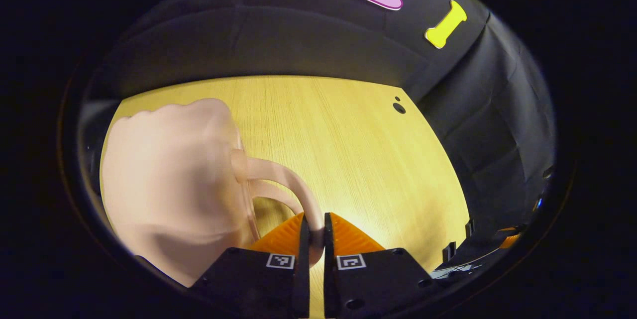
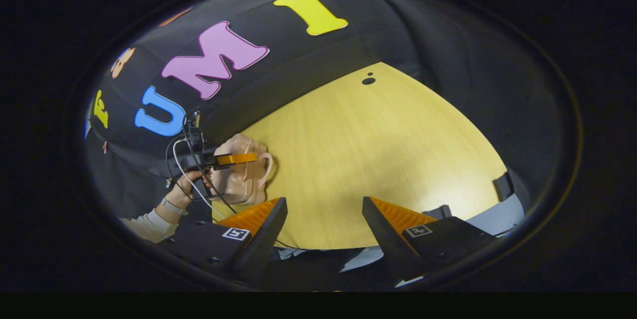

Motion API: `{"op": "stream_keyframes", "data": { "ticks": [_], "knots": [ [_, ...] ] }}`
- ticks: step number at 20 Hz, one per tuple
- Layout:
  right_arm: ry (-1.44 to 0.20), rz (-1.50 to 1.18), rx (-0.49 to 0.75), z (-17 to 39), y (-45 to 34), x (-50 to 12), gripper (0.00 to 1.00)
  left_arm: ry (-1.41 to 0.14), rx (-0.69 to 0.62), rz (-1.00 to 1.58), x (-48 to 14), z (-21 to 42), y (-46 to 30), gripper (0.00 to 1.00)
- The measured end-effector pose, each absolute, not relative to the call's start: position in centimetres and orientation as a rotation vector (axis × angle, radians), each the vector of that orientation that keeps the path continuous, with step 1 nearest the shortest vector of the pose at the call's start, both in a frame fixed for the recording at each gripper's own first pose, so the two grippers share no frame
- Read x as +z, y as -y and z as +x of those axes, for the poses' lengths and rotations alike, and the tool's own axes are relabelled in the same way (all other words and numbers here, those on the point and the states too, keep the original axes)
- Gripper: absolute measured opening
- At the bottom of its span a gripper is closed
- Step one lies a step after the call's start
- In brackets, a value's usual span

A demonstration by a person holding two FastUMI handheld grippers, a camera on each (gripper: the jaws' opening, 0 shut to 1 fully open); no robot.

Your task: First open the suitcase, pack the skin care products into it, and then close the suitcase.

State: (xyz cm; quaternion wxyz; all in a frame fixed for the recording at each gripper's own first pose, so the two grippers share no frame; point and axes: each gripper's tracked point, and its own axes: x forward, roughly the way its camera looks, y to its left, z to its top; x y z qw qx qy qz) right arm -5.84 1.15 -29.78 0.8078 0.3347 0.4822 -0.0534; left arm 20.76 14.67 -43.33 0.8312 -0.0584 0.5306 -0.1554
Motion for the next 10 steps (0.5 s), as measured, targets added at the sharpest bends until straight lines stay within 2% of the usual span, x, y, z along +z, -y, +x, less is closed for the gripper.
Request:
{"op": "stream_keyframes", "data": {
  "ticks": [2, 3, 4, 5, 6, 7, 10],
  "knots": [
    [-1.030, 0.704, -0.099, -6.7, 0.4, -30.2, 0.96, -1.115, -0.276, -0.075, -43.5, 20.8, -15.3, 0.27],
    [-1.025, 0.699, -0.088, -7.2, 0.9, -30.2, 0.96, -1.097, -0.268, -0.068, -43.0, 20.7, -14.9, 0.41],
    [-1.020, 0.689, -0.069, -7.4, 1.6, -29.9, 0.96, -1.081, -0.246, -0.053, -42.5, 20.6, -14.8, 0.76],
    [-1.017, 0.671, -0.050, -7.6, 2.2, -29.9, 0.96, -1.061, -0.209, -0.002, -41.5, 20.2, -15.0, 0.90],
    [-1.017, 0.641, -0.028, -7.7, 2.7, -29.9, 0.96, -1.030, -0.193, 0.035, -40.8, 20.1, -14.7, 0.97],
    [-1.014, 0.608, -0.004, -7.7, 3.3, -29.9, 0.96, -0.995, -0.184, 0.062, -39.6, 19.5, -14.2, 0.98],
    [-0.976, 0.504, 0.083, -6.5, 4.4, -29.2, 0.96, -0.876, -0.168, 0.078, -35.1, 17.2, -11.9, 0.97]
  ]
}}
